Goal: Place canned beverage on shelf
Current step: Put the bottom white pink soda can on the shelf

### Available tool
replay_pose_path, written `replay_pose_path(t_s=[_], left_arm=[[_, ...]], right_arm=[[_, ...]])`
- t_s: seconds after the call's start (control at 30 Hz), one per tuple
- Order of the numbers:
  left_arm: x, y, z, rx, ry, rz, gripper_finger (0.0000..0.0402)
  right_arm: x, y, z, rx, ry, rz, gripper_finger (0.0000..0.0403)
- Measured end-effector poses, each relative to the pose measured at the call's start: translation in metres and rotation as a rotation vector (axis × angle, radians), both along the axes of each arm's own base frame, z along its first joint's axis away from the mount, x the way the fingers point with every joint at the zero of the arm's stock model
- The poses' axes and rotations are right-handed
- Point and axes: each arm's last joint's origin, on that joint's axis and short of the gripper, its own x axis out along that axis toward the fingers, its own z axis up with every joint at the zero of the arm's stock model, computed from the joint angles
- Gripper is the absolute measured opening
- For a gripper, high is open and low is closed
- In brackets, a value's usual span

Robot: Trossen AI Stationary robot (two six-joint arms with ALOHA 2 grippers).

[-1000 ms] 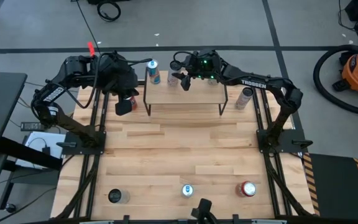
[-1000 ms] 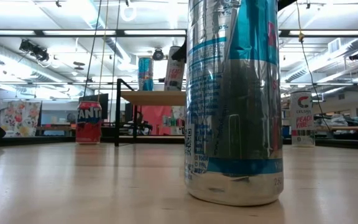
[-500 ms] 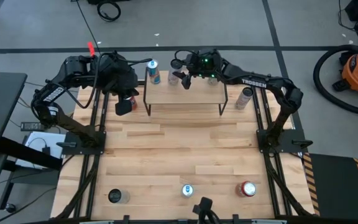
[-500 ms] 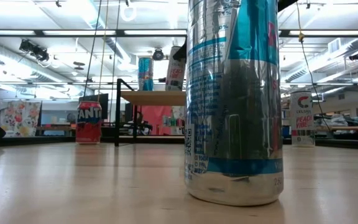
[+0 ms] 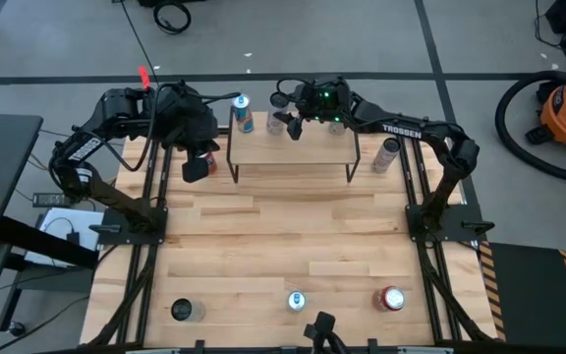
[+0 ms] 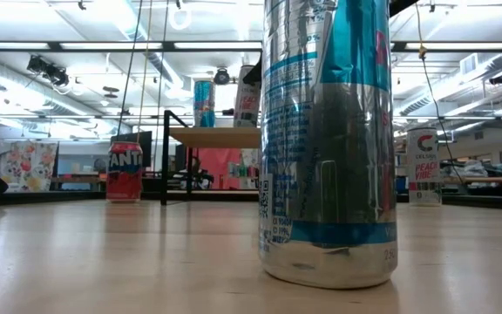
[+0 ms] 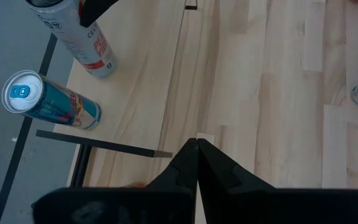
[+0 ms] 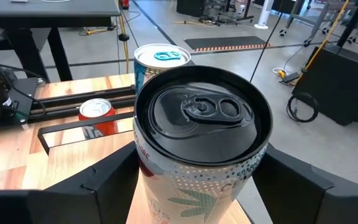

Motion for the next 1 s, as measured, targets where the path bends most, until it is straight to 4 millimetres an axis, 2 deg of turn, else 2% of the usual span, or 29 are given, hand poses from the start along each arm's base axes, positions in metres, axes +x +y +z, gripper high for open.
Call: replay_pose_path(t_s=[0.73, 1.0], left_arm=[[0.000, 0.000, 0.000, 0.000, 0.000, 0.000, 0.0009], [0.000, 0.000, 0.000, 0.000, 0.000, 0.000, 0.0009]], right_arm=[[-0.001, 0.000, 0.007, -0.049, -0.026, 0.002, 0.0315], [-0.019, 0.012, 0.030, -0.048, -0.035, 0.002, 0.0314]])
